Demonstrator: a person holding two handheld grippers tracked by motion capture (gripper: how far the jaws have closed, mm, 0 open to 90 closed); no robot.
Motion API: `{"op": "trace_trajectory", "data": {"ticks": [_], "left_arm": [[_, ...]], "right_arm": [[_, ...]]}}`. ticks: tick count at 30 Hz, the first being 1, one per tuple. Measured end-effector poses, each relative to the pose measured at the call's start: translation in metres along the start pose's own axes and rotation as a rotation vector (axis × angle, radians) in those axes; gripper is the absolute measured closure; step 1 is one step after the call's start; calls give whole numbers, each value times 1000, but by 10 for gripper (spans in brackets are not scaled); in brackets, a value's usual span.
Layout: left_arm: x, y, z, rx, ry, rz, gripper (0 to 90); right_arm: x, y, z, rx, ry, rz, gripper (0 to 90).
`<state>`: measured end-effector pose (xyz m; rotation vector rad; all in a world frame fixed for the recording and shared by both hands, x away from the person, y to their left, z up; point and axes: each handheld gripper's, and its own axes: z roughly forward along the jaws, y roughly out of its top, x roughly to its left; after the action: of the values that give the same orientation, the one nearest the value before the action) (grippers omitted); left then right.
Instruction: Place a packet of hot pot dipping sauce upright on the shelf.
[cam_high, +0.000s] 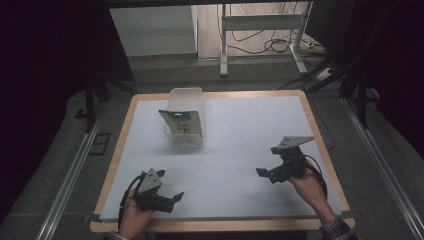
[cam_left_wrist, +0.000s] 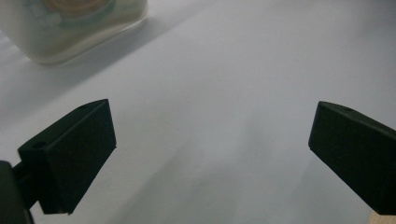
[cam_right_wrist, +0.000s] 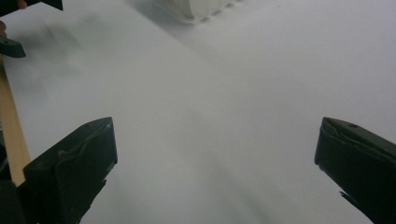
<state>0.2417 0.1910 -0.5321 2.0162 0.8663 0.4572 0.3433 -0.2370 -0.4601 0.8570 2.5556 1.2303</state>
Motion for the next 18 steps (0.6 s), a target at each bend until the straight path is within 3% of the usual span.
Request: {"op": "trace_trajectory", "data": {"ticks": [18], "left_arm": [[0, 0, 1, 9, -1, 3, 5]], "right_arm": [[-7, -42, -16, 26, -42, 37, 0]]}}
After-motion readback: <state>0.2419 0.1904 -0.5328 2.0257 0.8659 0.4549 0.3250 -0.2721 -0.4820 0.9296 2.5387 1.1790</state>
